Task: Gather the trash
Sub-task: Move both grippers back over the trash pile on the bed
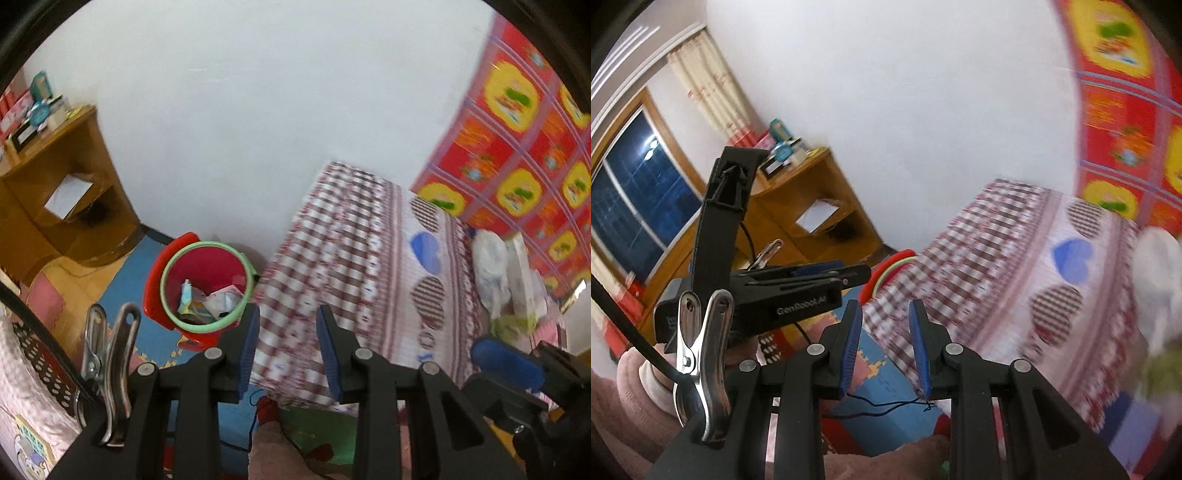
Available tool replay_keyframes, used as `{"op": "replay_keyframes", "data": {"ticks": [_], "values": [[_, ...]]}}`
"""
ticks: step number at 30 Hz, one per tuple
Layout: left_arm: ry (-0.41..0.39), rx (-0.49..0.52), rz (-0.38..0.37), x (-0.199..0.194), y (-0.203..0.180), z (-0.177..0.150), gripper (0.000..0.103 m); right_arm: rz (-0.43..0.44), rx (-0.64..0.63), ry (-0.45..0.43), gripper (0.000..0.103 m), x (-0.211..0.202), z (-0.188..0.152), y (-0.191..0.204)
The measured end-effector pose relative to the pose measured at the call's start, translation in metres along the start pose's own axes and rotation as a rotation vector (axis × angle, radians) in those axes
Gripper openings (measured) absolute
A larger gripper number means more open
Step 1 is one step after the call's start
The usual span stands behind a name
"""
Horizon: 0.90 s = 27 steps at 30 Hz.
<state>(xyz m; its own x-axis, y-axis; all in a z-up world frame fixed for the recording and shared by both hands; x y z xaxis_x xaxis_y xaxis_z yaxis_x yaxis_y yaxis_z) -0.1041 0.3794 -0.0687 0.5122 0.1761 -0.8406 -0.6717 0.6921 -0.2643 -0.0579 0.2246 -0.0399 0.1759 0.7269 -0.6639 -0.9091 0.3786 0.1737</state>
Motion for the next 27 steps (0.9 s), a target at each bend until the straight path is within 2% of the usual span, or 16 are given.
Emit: {"op": "replay_keyframes", "data": {"ticks": [14, 27], "values": [[0.048, 0.164, -0.102, -0.008, -0.123, -0.074, 0.033, -0.173, 0.144, -0.067, 0.027, -0.101, -0.062, -0.072], [0.101, 0.321, -0.190, 0.000, -0.218, -0.110, 0.033, -0.314, 0.316, -0.065, 0.027, -0.149, -0.109, -0.140]]}}
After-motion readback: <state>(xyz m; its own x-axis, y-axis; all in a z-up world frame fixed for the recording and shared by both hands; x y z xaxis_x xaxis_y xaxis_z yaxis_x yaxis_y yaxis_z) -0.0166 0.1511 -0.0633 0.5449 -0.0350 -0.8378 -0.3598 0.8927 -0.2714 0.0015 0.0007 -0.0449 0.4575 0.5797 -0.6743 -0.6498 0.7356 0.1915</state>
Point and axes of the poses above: each gripper's, at about its wrist camera, not at the fingertips, and x roughly the way its jaws point, y to its left, z to its top, the point moved 8 cm from there along x, roughly the way its jaws point, and after that the axes turned 15 degrees about -x, right-handed, at the moved point
